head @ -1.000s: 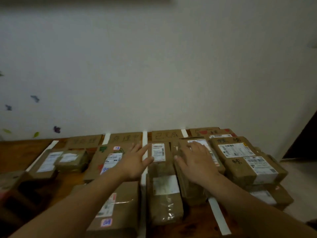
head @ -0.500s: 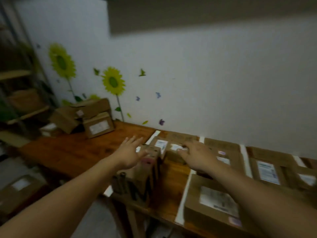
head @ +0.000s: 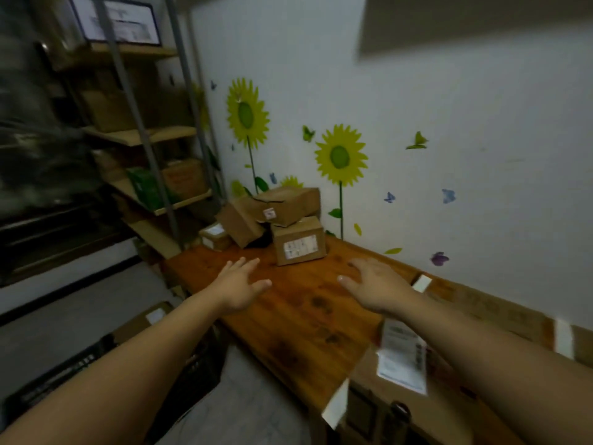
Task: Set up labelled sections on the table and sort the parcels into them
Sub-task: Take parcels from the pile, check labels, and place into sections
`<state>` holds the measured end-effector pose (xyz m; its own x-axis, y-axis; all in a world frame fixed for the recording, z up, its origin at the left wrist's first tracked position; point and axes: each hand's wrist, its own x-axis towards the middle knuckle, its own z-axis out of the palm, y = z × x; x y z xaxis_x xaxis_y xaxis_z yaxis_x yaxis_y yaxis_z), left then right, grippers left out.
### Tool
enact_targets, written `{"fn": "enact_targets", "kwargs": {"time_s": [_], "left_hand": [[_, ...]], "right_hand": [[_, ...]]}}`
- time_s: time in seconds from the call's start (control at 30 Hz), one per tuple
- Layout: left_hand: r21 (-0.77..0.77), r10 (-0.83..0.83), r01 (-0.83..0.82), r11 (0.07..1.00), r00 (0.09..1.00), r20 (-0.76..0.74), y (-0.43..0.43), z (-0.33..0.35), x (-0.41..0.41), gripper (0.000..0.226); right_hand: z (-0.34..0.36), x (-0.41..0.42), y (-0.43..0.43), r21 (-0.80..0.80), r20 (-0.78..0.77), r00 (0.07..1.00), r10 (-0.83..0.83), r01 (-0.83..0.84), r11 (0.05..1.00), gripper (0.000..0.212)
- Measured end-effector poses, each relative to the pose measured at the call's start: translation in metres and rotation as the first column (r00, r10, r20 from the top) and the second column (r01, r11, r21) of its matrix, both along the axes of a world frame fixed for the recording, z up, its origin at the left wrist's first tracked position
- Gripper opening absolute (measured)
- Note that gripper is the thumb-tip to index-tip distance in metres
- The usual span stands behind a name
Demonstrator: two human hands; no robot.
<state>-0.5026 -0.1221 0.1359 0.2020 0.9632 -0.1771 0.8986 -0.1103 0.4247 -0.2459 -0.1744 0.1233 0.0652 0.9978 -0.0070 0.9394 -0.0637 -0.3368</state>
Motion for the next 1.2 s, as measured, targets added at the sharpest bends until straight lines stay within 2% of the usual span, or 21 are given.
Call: {"fn": "enact_targets", "kwargs": {"time_s": [0.1,0.23,0.37,0.53,0.63,0.73,0.83,0.9,1.03,1.2], "left_hand": [[0.032,0.040,-0.040,0.999,0.999,0.004,0.068,0.003,-0.020,0.069],[0.002,0.016,-0.016,1.000,0.999,0.051,0.162,0.004,-0.040,0.076],[0.011,0.028,-0.029,1.000,0.994,0.105,0.236,0.006,-0.044,0.072],[0.025,-0.032,0.030,0.999,0.998,0.057,0.330,-0.003,-0.037,0.075],[0.014,-0.105,0.105,0.994,0.994,0.026,0.393,-0.012,-0.032,0.075],[0.071,-0.164,0.166,0.984,0.986,-0.033,0.451,-0.015,-0.023,0.073],[0.054,-0.239,0.239,0.969,0.971,-0.007,0.511,-0.019,-0.015,0.068],[0.023,-0.261,0.260,0.965,0.964,0.056,0.555,-0.029,-0.008,0.075],[-0.054,-0.322,0.330,0.942,0.939,0.120,0.602,-0.034,0.006,0.066],[-0.238,-0.249,0.311,0.920,0.934,0.256,0.638,-0.048,0.017,0.064]], "right_hand": [[0.002,-0.017,0.076,0.021,-0.022,0.999,0.024,-0.024,1.000,0.063],[0.007,-0.032,0.170,0.019,-0.092,0.996,0.014,-0.012,1.000,0.060],[0.009,-0.046,0.241,-0.009,-0.170,0.984,-0.046,0.045,0.999,0.064],[-0.009,-0.058,0.313,-0.119,-0.243,0.958,-0.154,0.128,0.985,0.066],[-0.020,-0.066,0.353,-0.137,-0.265,0.938,-0.223,0.192,0.972,0.060],[-0.029,-0.079,0.395,-0.137,-0.274,0.912,-0.307,0.279,0.951,0.055],[-0.036,-0.093,0.439,-0.161,-0.345,0.838,-0.422,0.390,0.907,0.056],[-0.039,-0.101,0.467,-0.198,-0.395,0.776,-0.491,0.450,0.871,0.059],[-0.044,-0.110,0.508,-0.280,-0.511,0.603,-0.612,0.557,0.782,0.064],[-0.049,-0.113,0.530,-0.333,-0.581,0.458,-0.673,0.621,0.710,0.066]]}}
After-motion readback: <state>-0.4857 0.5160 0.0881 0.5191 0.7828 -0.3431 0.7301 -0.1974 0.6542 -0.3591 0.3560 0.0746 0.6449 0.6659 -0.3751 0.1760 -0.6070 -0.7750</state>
